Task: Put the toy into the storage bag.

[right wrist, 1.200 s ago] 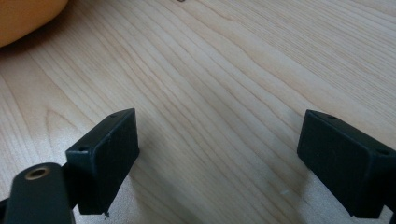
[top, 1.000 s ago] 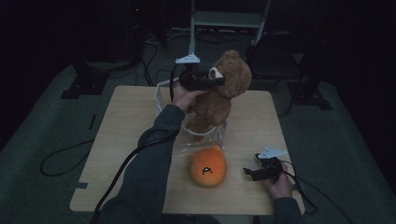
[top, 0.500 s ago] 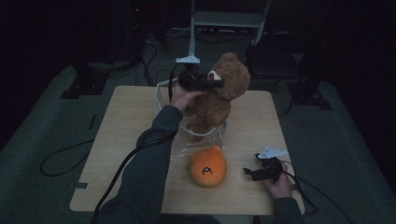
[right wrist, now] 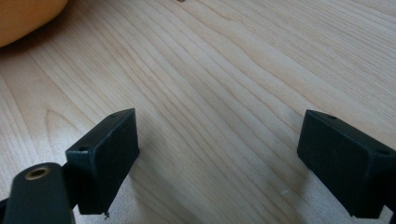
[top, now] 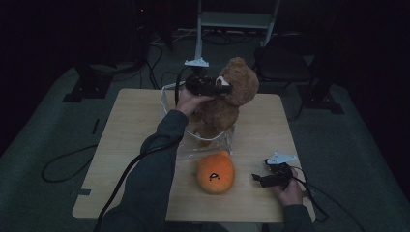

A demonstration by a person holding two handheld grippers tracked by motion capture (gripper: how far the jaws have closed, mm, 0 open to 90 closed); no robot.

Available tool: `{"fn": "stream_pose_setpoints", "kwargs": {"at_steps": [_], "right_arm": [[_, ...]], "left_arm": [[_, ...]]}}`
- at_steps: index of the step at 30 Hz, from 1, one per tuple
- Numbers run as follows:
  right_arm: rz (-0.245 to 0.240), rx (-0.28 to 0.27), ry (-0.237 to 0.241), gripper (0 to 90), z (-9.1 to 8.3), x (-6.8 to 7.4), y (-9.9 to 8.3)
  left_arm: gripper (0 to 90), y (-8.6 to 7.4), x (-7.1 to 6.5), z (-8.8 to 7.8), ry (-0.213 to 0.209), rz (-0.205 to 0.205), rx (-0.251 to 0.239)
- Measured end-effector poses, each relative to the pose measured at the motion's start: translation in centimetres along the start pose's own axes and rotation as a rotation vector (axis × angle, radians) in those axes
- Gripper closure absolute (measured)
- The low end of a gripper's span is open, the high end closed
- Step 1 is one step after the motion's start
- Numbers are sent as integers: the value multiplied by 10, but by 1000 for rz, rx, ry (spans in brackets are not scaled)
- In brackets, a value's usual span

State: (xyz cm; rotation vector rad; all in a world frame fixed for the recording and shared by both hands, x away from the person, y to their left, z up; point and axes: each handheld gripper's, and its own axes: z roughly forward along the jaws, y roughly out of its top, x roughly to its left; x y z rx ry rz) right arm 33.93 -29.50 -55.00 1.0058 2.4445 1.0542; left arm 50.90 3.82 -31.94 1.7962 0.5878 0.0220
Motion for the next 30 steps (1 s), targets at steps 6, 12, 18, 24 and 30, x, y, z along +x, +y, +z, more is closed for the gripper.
{"fn": "stream_pose_setpoints", "kwargs": {"at_steps": [6, 12, 18, 24, 30], "right_arm": [[0, 0, 0, 118, 0, 0, 0], [0, 0, 0, 118, 0, 0, 0], [0, 0, 0, 118, 0, 0, 0], [0, 0, 0, 118, 0, 0, 0], [0, 0, 0, 118, 0, 0, 0]], "left_arm": [[272, 0, 1, 0, 3, -15, 6], [239, -1, 5, -2, -19, -52, -34], [242, -1, 7, 1, 27, -65, 26], [362, -4, 4, 13, 43, -40, 147], [403, -5, 2, 16, 43, -27, 195]]}}
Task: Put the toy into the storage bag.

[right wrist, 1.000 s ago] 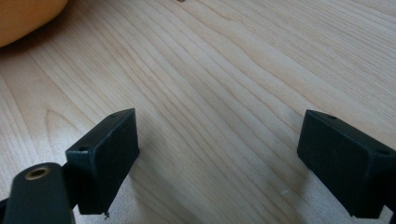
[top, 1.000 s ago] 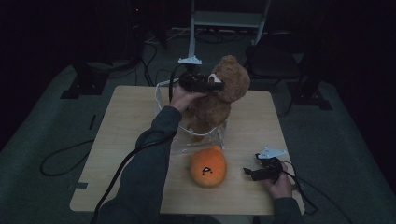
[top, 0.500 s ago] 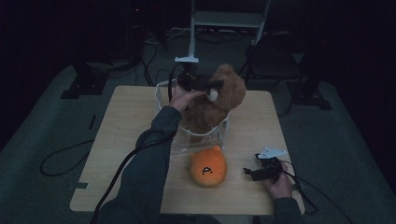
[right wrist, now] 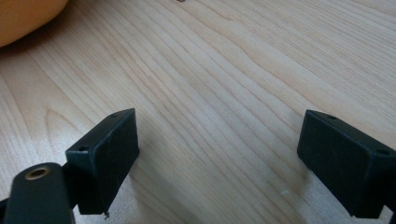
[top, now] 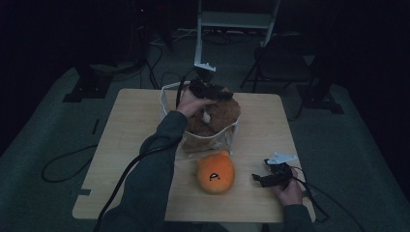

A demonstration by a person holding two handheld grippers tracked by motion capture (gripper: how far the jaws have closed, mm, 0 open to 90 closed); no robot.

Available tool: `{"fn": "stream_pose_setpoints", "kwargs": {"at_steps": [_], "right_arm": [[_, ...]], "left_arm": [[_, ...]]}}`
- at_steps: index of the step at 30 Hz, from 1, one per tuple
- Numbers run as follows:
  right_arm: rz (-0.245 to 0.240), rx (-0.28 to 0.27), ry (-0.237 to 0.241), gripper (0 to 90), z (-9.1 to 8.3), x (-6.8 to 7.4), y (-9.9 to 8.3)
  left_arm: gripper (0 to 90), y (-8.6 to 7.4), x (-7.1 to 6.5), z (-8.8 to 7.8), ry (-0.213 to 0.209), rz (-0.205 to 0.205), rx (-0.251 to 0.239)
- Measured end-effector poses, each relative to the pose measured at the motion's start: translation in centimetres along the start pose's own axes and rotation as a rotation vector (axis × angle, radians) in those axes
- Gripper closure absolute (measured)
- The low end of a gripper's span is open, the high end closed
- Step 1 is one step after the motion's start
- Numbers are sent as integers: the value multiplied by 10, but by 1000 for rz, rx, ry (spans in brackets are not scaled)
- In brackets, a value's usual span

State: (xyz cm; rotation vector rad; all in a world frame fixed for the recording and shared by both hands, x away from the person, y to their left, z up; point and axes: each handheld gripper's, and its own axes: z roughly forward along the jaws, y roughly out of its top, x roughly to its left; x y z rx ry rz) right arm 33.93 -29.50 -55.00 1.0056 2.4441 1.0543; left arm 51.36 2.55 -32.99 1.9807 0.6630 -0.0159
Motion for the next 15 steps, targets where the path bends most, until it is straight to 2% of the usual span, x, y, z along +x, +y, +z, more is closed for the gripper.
{"fn": "stream_pose_setpoints", "kwargs": {"at_steps": [4, 6, 9, 15], "right_arm": [[0, 0, 0, 119, 0, 0, 0], [0, 0, 0, 118, 0, 0, 0], [0, 0, 0, 118, 0, 0, 0], [2, 1, 0, 118, 0, 0, 0]], "left_arm": [[452, -1, -2, 2, 11, 11, 35], [485, -2, -7, 4, 35, 47, 74], [537, -2, -12, 6, 57, 73, 110], [602, -8, -13, 3, 41, 75, 139]]}}
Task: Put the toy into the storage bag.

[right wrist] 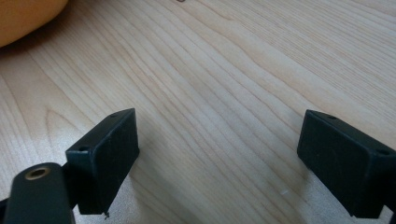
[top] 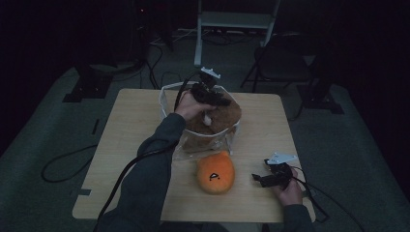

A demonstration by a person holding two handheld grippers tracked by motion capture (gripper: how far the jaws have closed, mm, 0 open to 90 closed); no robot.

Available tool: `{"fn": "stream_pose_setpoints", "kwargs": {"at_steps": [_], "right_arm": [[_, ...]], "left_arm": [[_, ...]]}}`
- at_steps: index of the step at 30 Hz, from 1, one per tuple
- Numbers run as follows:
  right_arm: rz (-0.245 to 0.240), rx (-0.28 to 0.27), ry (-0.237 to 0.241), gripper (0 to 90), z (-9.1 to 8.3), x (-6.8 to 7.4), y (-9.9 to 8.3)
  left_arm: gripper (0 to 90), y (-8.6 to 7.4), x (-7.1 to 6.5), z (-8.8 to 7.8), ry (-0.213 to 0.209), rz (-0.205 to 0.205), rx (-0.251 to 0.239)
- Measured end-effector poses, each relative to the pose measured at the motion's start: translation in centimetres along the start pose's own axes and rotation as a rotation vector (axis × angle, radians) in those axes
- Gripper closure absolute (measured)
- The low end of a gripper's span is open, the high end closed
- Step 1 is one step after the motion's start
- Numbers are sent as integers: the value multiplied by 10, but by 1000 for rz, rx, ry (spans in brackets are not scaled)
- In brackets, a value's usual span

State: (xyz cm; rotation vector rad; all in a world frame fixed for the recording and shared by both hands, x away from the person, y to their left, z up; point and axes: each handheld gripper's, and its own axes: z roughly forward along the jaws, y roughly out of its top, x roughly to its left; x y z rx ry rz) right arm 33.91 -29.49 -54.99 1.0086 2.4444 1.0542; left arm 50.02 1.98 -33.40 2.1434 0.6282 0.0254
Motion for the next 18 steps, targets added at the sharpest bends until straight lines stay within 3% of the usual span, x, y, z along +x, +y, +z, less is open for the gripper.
{"fn": "stream_pose_setpoints", "kwargs": {"at_steps": [8, 14, 18], "right_arm": [[-2, -1, 0, 119, 0, 0, 0], [-1, -1, 0, 119, 0, 0, 0], [-2, 0, 0, 119, 0, 0, 0]], "left_arm": [[637, -11, -10, -6, -43, 52, 35], [620, -10, -13, -13, -4, 87, 23], [568, -10, -14, -14, 4, 84, 2]]}}
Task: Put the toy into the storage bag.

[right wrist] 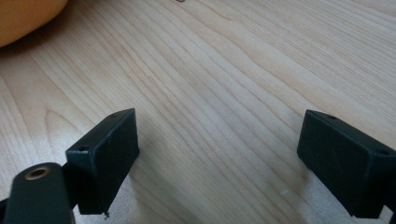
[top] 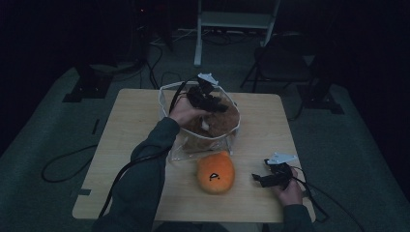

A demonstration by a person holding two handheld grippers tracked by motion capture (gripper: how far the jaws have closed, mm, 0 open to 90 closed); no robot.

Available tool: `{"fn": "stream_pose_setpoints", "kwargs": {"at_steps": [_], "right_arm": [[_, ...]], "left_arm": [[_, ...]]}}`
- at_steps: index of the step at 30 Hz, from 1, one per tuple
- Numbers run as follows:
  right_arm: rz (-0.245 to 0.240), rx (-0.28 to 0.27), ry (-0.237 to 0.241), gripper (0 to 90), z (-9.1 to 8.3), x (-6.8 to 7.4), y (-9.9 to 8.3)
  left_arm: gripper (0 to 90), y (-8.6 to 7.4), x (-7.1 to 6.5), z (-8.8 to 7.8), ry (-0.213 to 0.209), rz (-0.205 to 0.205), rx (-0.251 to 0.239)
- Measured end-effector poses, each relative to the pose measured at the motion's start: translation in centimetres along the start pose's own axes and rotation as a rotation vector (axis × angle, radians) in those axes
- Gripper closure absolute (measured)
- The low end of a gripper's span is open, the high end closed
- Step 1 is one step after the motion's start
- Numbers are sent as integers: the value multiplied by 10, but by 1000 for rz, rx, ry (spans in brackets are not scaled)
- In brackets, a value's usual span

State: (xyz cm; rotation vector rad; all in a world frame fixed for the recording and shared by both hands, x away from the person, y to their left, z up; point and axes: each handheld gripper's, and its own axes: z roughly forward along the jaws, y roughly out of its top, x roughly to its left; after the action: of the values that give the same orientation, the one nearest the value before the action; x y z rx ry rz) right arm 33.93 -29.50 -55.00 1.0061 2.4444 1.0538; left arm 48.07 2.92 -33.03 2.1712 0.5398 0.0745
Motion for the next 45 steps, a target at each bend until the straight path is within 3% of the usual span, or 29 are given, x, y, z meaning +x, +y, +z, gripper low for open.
{"fn": "stream_pose_setpoints", "kwargs": {"at_steps": [9, 20, 36, 45], "right_arm": [[0, -1, 0, 118, 0, 0, 0], [0, 0, -1, 119, 0, 0, 0], [1, 0, -1, 119, 0, 0, 0], [3, 0, -3, 119, 0, 0, 0]], "left_arm": [[518, -4, -4, -13, 24, -1, -27], [514, -16, -18, -36, 21, 42, -72], [513, -30, -31, -47, -2, 90, -52], [513, -34, -37, -51, -22, 97, -55]]}}
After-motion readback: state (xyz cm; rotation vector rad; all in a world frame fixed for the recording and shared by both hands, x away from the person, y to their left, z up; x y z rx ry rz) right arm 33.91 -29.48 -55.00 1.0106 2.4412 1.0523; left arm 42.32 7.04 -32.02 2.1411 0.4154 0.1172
